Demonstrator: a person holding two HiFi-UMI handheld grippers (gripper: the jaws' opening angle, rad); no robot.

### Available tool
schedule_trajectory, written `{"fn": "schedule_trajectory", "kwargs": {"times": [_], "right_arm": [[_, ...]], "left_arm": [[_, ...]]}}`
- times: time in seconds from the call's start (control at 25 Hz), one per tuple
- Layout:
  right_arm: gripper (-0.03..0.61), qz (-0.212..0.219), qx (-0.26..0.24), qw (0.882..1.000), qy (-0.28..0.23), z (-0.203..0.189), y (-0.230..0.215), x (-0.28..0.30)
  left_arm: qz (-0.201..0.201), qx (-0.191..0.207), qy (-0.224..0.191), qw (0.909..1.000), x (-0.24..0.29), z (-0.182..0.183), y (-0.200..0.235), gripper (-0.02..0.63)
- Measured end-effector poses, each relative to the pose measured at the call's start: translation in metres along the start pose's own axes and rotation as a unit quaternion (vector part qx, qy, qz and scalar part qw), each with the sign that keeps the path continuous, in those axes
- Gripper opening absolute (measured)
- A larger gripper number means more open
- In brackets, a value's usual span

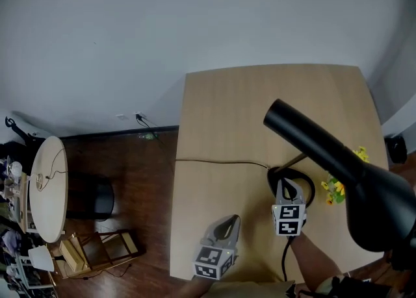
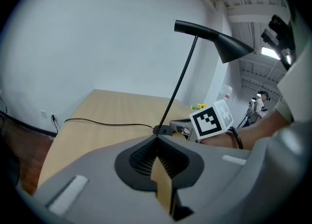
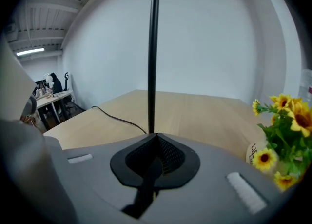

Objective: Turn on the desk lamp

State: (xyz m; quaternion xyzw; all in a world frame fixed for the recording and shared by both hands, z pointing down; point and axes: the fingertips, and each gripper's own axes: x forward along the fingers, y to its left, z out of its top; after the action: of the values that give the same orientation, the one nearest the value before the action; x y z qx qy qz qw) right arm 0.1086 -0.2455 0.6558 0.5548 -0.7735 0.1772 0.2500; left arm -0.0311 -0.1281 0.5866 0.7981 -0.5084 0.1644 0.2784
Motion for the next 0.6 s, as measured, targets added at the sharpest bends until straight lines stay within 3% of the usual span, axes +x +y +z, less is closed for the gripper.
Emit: {"fn": "schedule_trajectory", "kwargs": {"times": [0.6], "right_arm": [[-0.003, 0.013, -0.048, 0.998, 0.042, -0.019, -0.002, 0.041]], "left_arm": [[0.022, 0.002, 0.007, 0.9997, 0.000, -0.004, -0.009, -0.001]]}}
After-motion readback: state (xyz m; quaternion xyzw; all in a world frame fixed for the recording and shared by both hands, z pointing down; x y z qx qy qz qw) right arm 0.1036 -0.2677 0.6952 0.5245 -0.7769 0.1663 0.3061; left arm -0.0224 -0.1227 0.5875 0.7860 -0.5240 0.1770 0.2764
